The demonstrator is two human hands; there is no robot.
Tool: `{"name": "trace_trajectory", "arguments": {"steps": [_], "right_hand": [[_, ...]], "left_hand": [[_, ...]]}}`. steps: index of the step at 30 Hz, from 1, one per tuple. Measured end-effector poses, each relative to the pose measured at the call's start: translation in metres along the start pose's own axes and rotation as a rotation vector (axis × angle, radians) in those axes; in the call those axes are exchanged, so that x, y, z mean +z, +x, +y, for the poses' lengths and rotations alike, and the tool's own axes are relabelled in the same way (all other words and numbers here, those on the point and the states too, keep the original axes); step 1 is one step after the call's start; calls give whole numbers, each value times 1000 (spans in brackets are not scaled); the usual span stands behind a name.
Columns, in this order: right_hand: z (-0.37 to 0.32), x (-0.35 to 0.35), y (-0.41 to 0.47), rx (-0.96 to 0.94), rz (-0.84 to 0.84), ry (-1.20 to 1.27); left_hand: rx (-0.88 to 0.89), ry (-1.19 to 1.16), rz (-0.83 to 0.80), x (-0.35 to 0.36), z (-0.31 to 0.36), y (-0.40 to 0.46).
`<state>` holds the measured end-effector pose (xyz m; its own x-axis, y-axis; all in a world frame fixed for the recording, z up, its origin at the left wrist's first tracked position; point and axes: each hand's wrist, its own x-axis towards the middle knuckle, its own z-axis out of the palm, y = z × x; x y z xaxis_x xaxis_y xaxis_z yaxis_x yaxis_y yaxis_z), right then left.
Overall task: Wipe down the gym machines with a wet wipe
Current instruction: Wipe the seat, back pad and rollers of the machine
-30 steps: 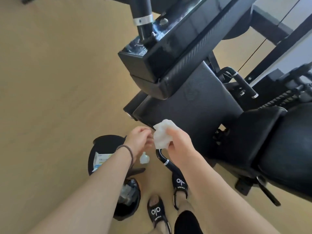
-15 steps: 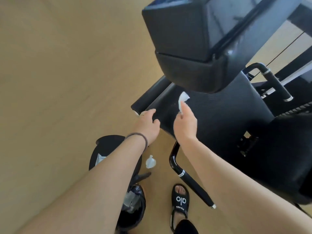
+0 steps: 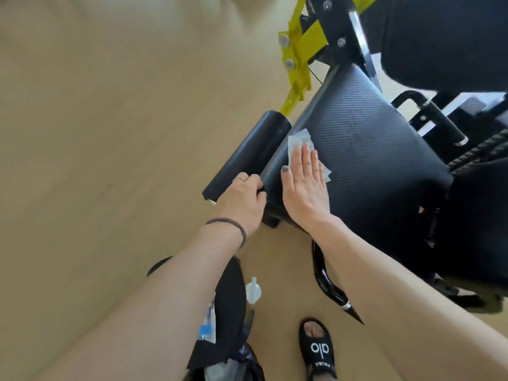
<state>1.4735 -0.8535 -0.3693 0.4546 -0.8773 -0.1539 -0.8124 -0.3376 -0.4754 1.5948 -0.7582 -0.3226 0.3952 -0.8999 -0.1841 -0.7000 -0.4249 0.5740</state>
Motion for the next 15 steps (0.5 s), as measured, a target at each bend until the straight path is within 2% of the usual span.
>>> {"name": "trace_trajectory", "arguments": {"steps": [6,8,13,15], "right_hand": [[-9,20,-69,-79,7,-20],[1,9,-47,-61,-8,-13],[6,-17,39,126,28,22],[-6,-9,22,12,17,-25]], "left_hand": [[-57,19,-79,-7,1,19],[-80,20,-113,-8,3,21],[-43,155,-133,1,12,19],[-15,200,-159,5,15,21]]}}
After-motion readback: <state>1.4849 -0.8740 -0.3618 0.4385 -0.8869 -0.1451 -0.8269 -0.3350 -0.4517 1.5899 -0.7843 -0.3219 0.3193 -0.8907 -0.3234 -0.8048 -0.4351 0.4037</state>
